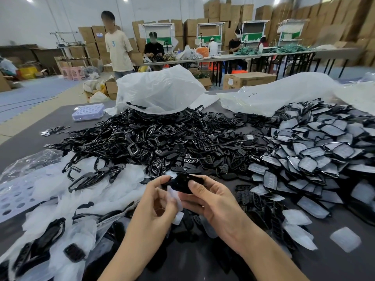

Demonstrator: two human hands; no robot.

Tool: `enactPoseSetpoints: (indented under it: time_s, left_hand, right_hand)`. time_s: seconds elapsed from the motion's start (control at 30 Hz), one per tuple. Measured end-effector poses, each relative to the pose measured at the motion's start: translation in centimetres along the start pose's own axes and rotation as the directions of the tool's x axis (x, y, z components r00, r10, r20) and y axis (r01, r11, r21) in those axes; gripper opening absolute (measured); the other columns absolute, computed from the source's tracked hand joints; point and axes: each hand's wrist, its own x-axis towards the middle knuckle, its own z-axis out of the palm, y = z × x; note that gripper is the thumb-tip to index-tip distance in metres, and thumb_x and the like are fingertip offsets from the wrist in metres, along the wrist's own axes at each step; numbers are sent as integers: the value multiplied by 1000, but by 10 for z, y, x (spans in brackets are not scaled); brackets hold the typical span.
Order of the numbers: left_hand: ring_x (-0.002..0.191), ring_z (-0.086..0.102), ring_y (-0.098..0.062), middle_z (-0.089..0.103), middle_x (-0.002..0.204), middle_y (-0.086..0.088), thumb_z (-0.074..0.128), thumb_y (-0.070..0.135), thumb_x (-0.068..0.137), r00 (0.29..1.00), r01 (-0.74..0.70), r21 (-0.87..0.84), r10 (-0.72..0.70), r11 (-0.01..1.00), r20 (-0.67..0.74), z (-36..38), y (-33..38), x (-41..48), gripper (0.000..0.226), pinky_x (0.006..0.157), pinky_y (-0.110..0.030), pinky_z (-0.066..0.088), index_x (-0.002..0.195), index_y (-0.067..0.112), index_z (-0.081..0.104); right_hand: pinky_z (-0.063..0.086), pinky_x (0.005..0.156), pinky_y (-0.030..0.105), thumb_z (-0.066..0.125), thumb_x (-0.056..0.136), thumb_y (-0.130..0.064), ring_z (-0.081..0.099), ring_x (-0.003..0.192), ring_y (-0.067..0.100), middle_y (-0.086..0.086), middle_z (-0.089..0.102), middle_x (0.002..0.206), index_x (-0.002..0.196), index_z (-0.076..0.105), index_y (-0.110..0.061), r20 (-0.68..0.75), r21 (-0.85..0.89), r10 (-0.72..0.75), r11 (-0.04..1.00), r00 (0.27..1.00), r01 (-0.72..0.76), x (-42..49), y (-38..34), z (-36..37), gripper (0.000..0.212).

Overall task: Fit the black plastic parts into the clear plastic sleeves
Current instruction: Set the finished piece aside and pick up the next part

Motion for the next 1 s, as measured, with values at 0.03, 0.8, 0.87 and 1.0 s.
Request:
enactPoseSetpoints:
  time_s: [0.03,0.8,0.87,1.0]
  left_hand:
    - [69,63,-17,66,76,0,60,18,96,1000,-8,26,8,1000,12,0,1,-1,32,69,-24,53,113,44,57]
    - [92,67,-7,69,100,7,63,30,86,988,-77,12,77,997,-133,2,6,-1,16,73,-14,50,93,41,73]
    - [86,68,-7,70,98,1,65,29,84,983,-65,-29,59,997,-172,4,7,0,15,71,-12,50,91,39,73]
    - [73,68,-13,70,96,-3,68,19,86,977,-29,-128,1,991,-212,7,6,-1,4,65,-15,52,89,21,70]
  right_hand:
    - [59,84,28,67,92,-21,74,104,25,16,75,116,102,80,-16,11,13,-2,1000,1000,2,0,-1,0,17]
    - [61,75,30,74,91,-10,77,88,28,17,76,91,106,67,-12,-215,-161,-28,987,976,-7,2,5,-5,17]
    - [61,75,30,75,90,-11,76,85,25,21,75,93,100,69,-15,-185,-168,-25,986,982,-6,2,7,-4,12]
    - [61,74,27,79,87,-19,76,86,25,22,76,96,104,63,-10,-138,-201,-23,980,990,-5,1,6,0,25]
